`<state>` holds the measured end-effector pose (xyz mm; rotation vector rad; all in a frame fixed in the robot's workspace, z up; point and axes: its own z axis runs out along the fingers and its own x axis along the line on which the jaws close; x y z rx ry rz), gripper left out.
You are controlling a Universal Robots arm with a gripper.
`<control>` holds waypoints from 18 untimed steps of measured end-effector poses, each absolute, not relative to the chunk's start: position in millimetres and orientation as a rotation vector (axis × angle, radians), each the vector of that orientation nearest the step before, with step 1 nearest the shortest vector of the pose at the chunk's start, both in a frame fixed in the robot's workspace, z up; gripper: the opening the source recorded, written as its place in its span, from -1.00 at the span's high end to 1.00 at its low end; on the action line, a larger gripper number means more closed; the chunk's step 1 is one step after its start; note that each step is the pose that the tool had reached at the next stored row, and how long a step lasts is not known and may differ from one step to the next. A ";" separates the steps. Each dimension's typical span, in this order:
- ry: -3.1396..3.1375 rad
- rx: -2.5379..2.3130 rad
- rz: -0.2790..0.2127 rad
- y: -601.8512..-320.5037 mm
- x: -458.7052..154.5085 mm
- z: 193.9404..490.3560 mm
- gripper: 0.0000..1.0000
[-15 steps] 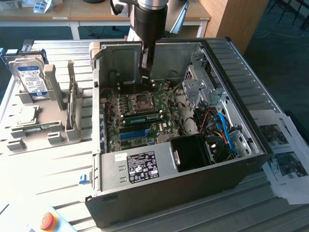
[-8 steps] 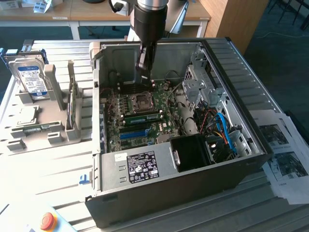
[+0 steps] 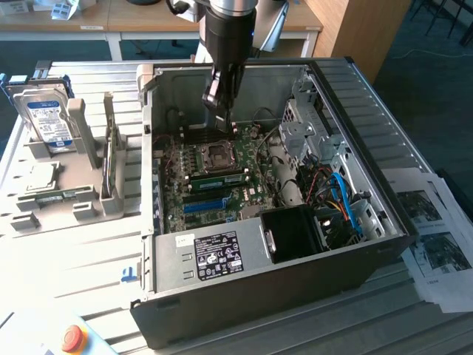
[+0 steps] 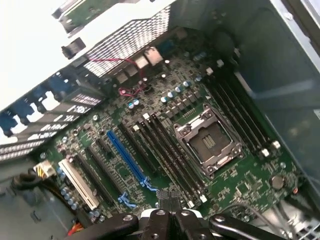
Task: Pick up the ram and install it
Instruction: 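Press down the ram until it locks into place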
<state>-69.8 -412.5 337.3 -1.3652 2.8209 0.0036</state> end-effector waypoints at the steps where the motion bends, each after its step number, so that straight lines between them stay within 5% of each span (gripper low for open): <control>1: 2.833 -1.340 0.003 -412.5 -69.8 337.2 0.80; 18: 3.006 -0.887 0.001 -412.5 -69.8 335.6 0.80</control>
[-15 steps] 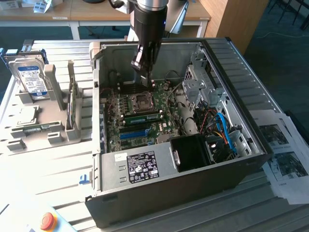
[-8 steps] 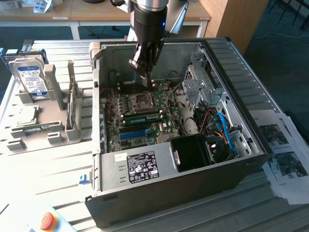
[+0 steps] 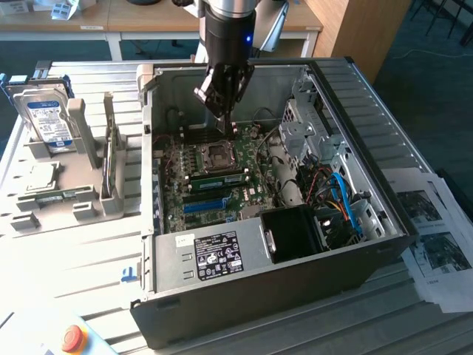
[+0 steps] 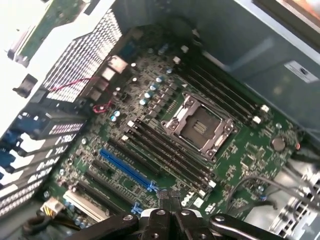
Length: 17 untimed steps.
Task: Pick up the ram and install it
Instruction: 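Press down the ram until it locks into place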
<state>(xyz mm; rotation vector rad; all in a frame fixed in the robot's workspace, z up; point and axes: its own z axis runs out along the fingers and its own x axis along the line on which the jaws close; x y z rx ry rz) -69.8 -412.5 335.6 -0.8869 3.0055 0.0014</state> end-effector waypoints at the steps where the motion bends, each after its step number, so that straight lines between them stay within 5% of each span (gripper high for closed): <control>1: 3.013 -0.860 0.001 -412.5 -69.8 335.5 0.80; 17: 3.106 -0.413 0.000 -412.4 -69.8 334.1 0.80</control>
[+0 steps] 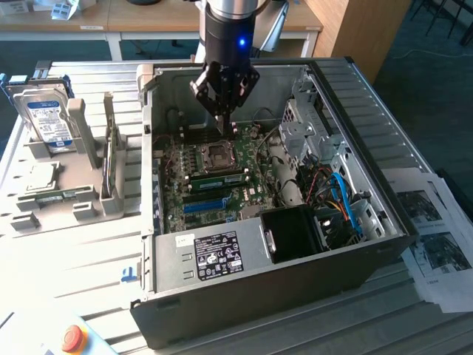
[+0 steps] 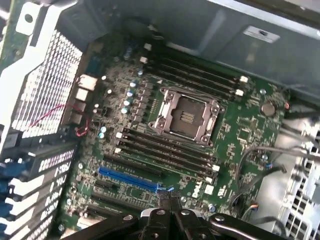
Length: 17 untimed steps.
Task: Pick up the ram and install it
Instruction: 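Press down the ram until it locks into place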
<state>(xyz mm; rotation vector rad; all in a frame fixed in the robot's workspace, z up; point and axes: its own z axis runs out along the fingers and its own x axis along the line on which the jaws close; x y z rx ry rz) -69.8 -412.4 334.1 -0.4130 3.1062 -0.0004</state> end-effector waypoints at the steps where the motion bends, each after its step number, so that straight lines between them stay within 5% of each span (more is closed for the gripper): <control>1: 3.110 -0.384 -0.001 -412.5 -69.8 334.0 0.80; 17: 3.133 -0.053 -0.002 -412.5 -69.9 333.3 0.80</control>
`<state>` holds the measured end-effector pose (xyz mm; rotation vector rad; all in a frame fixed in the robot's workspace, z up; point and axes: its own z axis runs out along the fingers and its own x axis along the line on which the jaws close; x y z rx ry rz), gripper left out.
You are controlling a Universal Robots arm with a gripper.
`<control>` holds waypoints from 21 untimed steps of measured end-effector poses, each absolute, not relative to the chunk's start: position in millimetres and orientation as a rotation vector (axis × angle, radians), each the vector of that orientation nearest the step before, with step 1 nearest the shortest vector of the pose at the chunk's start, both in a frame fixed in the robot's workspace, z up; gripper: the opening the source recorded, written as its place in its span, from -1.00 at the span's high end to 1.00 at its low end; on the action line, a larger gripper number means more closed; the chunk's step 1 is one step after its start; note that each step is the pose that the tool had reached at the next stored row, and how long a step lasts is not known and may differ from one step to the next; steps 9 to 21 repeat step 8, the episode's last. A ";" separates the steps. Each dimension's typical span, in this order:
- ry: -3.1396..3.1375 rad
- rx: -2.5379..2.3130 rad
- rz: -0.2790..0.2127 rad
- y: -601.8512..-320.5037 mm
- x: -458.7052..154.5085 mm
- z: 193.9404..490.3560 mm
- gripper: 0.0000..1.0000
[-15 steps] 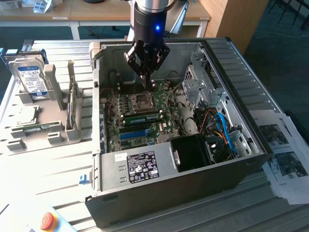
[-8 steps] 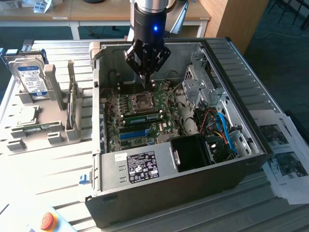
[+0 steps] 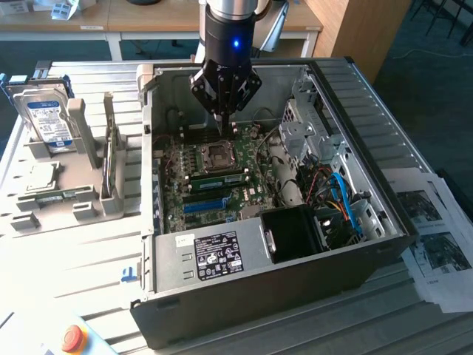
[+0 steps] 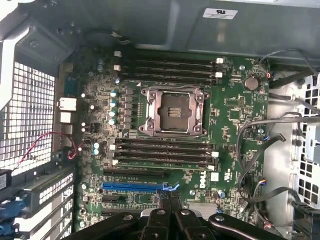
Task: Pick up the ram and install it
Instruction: 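Press down the ram until it locks into place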
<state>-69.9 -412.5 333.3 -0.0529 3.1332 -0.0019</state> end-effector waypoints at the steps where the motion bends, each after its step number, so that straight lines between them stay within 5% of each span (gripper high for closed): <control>1: 3.133 -0.053 -0.002 -412.5 -69.9 333.3 0.80; 21: 3.133 0.048 -0.002 -412.5 -69.9 333.2 0.80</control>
